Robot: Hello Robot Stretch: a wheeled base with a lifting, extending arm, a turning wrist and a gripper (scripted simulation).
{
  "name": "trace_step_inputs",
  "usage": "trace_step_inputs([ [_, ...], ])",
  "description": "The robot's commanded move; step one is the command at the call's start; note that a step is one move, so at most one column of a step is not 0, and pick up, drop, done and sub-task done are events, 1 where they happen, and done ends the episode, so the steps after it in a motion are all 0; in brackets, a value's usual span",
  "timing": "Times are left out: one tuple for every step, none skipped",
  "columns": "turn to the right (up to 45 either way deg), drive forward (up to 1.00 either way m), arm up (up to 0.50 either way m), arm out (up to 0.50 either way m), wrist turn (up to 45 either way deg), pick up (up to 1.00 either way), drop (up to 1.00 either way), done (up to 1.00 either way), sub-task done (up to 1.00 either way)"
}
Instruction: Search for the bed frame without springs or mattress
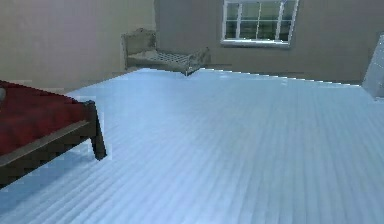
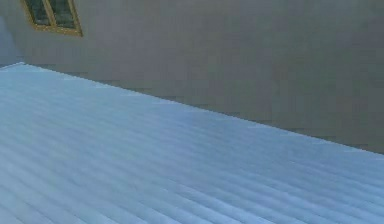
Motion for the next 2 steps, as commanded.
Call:
trace_step_inputs([
  [0.0, 1.00, 0.00, 0.00, 0.0, 0.00, 0.00, 0.00, 0.00],
  [0.0, 1.00, 0.00, 0.00, 0.0, 0.00, 0.00, 0.00, 0.00],
])
